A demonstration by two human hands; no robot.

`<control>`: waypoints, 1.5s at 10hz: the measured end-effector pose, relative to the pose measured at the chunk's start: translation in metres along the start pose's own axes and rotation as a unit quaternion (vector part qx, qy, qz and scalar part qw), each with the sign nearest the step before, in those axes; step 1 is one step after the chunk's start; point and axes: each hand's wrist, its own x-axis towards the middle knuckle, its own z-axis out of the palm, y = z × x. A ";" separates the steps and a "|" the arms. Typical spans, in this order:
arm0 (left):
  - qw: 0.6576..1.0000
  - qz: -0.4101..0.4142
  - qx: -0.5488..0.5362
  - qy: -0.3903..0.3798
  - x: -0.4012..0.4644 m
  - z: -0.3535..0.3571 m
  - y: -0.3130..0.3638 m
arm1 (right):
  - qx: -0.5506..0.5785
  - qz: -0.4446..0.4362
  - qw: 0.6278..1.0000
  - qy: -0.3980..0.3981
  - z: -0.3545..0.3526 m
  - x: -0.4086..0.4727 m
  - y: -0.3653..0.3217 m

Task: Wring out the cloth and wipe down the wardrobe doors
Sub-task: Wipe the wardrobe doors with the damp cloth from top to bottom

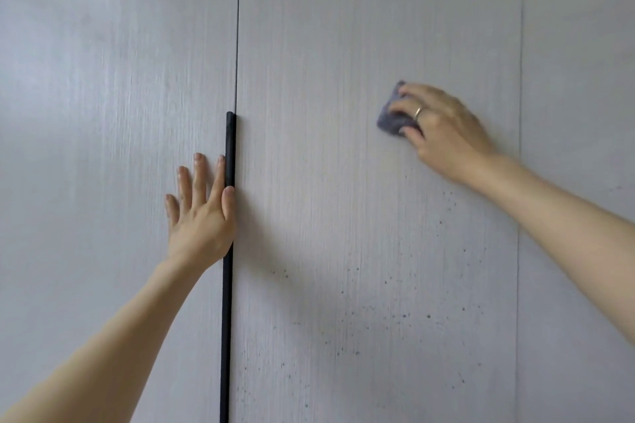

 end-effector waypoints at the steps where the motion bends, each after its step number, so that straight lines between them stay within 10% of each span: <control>1: 1.000 -0.003 -0.004 0.006 -0.001 0.002 0.000 | -0.005 0.149 0.988 0.047 0.001 0.001 -0.004; 4: 1.000 -0.010 -0.007 0.011 -0.002 0.005 0.001 | 0.000 -0.220 0.973 -0.065 0.018 -0.119 -0.028; 6: 1.000 -0.007 -0.011 0.013 -0.003 0.005 0.001 | -0.005 0.185 0.979 0.087 -0.010 -0.042 0.020; 7: 1.000 -0.007 -0.012 0.019 -0.004 0.006 0.001 | 0.024 0.231 0.967 0.102 -0.003 -0.046 0.007; 9: 0.999 -0.013 -0.019 0.027 -0.003 0.008 0.003 | -0.021 -0.141 0.989 -0.051 0.005 -0.136 -0.023; 10: 0.999 -0.016 -0.022 0.032 -0.004 0.009 0.003 | -0.022 -0.140 0.988 -0.062 -0.007 -0.106 0.001; 12: 0.999 -0.015 -0.024 0.042 -0.003 0.012 0.002 | -0.066 0.168 0.981 0.065 -0.038 0.001 0.054; 15: 0.998 -0.021 -0.027 0.051 -0.002 0.014 0.003 | -0.030 0.171 0.976 0.134 -0.009 -0.066 0.042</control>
